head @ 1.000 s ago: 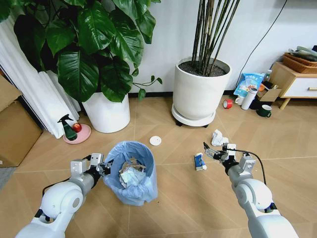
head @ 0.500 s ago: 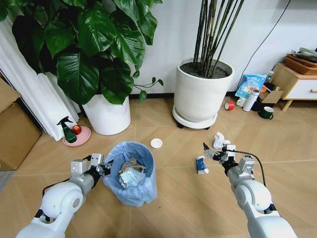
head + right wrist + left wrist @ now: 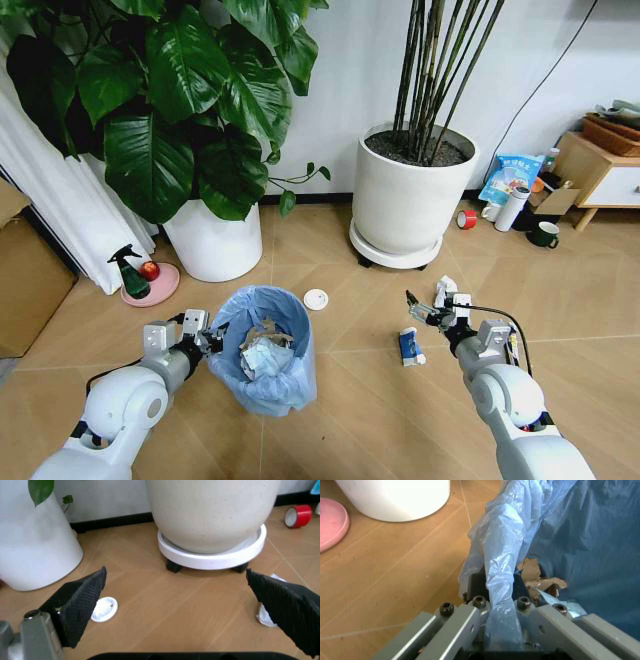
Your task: Pick up the trash bin and place the garbage on the floor into it.
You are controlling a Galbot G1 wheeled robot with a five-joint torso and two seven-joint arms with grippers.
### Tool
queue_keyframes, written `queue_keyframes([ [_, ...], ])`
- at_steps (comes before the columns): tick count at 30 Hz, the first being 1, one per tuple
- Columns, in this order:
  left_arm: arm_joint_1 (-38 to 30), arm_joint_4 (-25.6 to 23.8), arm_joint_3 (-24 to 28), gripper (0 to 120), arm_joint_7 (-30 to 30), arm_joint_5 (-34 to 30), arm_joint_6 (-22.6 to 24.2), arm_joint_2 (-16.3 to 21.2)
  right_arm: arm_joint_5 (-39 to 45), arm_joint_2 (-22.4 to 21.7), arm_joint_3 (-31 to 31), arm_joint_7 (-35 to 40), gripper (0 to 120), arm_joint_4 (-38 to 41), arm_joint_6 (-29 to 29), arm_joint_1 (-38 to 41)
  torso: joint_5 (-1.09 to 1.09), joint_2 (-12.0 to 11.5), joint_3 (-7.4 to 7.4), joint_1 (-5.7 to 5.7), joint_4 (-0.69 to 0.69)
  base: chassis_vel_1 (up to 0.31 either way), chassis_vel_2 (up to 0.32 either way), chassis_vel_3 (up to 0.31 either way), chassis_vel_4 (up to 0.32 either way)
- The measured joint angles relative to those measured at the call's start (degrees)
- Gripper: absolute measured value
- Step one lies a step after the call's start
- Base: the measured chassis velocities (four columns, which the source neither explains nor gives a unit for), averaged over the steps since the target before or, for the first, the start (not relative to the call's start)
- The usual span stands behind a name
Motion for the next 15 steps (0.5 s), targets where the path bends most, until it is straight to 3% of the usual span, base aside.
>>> queue_keyframes([
  [15, -0.4, 0.7, -0.2, 0, 0.0, -0.1, -0.1, 0.0, -1.2, 0.8, -0.1, -0.4, 100, -0.1, 0.4, -0.6, -0.01, 0.0, 0.00, 0.01, -0.01, -0.121, 0.118, 0.121, -0.118],
])
